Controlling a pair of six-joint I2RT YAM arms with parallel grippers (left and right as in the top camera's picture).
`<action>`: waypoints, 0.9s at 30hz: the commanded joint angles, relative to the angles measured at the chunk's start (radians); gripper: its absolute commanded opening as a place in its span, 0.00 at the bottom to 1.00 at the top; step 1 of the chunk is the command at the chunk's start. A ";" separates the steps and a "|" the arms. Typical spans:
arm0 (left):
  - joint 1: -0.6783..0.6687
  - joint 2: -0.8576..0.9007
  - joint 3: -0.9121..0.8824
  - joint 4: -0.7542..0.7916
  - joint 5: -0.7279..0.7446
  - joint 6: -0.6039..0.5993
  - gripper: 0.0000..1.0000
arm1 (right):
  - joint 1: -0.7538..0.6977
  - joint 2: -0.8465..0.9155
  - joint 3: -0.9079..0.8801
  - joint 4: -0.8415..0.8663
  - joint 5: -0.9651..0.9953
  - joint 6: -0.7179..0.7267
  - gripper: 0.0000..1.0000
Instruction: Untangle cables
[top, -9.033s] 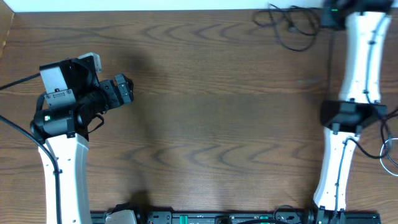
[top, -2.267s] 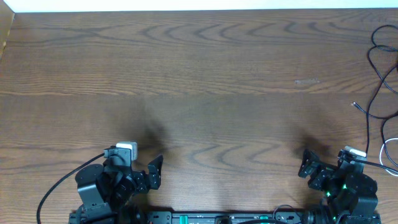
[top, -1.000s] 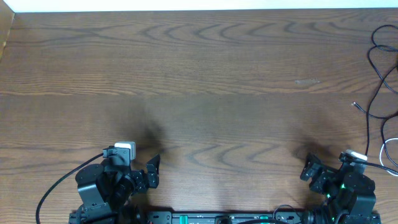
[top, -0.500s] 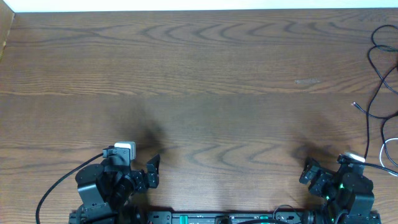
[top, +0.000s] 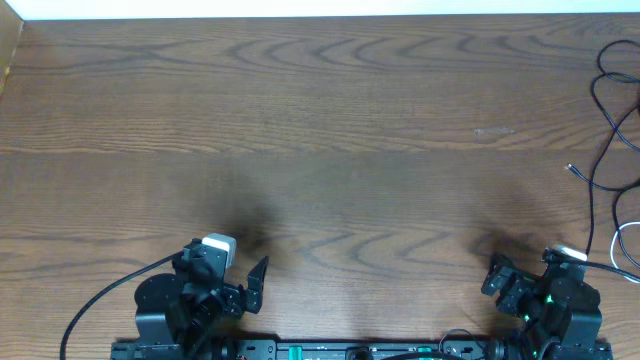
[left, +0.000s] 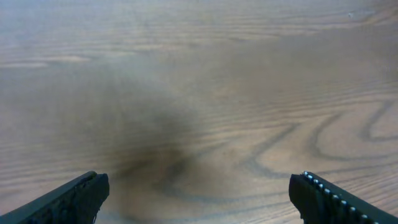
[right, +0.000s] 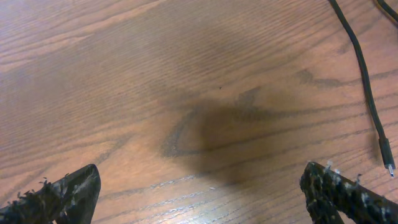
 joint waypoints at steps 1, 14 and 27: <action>-0.015 -0.025 -0.035 0.060 -0.066 0.023 0.98 | 0.003 0.001 0.001 -0.001 0.011 0.009 0.99; -0.014 -0.140 -0.269 0.326 -0.066 0.019 0.98 | 0.003 0.001 0.001 -0.001 0.011 0.009 0.99; -0.014 -0.140 -0.377 0.615 -0.191 0.027 0.98 | 0.003 0.001 0.001 -0.001 0.011 0.009 0.99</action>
